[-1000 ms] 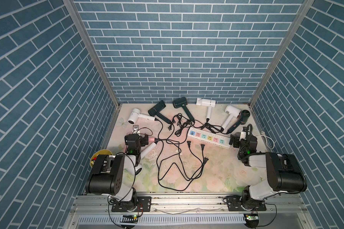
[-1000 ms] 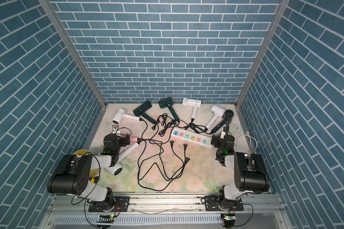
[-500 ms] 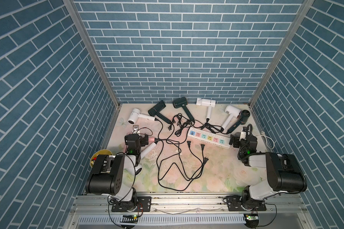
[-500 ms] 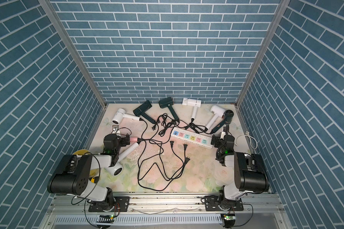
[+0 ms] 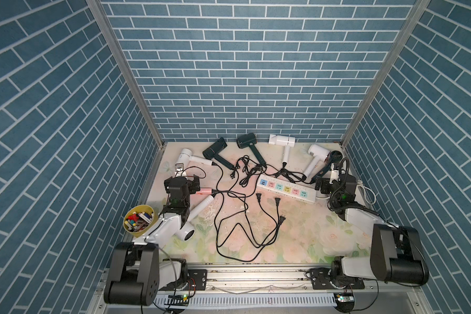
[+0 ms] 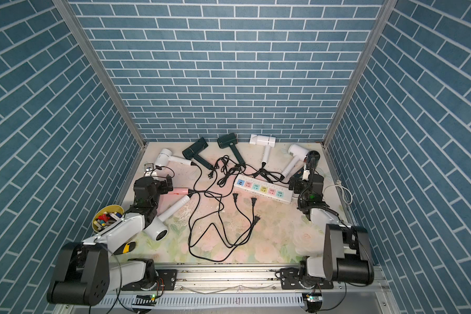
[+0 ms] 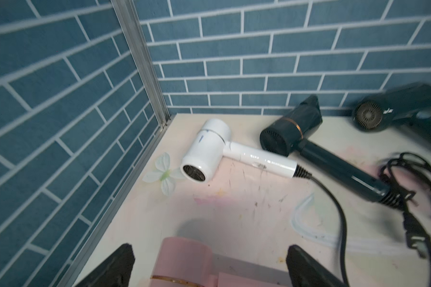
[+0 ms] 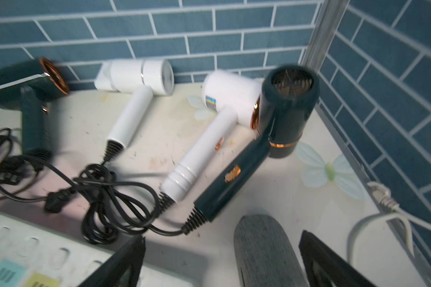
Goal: Charge the blow dryers
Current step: Adjust the blow dryer at the center of the board.
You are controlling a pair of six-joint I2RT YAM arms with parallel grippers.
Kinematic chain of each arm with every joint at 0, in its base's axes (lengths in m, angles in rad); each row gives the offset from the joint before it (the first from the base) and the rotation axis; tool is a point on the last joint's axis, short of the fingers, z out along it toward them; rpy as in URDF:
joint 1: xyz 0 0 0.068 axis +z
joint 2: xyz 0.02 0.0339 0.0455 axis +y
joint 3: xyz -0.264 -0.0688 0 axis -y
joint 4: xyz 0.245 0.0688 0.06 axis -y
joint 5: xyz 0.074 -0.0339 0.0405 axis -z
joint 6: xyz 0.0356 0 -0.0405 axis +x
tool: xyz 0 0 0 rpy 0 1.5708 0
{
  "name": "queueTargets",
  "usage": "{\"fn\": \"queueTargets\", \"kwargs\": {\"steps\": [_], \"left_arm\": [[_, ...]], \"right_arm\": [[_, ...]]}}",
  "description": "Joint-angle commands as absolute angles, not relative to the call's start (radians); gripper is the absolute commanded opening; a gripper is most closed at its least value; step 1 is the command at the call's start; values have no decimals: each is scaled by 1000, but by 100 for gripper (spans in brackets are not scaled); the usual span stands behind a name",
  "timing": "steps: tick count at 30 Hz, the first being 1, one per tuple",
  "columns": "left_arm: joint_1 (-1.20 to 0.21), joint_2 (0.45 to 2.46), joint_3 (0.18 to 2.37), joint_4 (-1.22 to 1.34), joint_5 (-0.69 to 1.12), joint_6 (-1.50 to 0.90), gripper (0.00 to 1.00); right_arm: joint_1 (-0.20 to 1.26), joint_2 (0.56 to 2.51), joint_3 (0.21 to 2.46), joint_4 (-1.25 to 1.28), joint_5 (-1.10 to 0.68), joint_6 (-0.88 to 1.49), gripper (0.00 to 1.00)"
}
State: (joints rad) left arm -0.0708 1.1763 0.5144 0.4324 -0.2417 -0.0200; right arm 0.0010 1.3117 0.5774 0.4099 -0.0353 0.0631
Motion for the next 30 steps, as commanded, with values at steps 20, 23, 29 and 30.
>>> {"fn": "queueTargets", "kwargs": {"steps": [20, 23, 29, 30], "left_arm": [[-110, 940, 613, 139, 289, -541, 100], [-147, 943, 621, 130, 308, -500, 99], [-179, 915, 584, 129, 338, -445, 99], [-179, 913, 571, 125, 313, -465, 100]], "right_arm": [[47, 665, 844, -709, -129, 452, 99], [45, 605, 818, -770, -60, 526, 99], [44, 456, 710, -756, 34, 601, 99], [45, 444, 689, -740, 26, 607, 99]]}}
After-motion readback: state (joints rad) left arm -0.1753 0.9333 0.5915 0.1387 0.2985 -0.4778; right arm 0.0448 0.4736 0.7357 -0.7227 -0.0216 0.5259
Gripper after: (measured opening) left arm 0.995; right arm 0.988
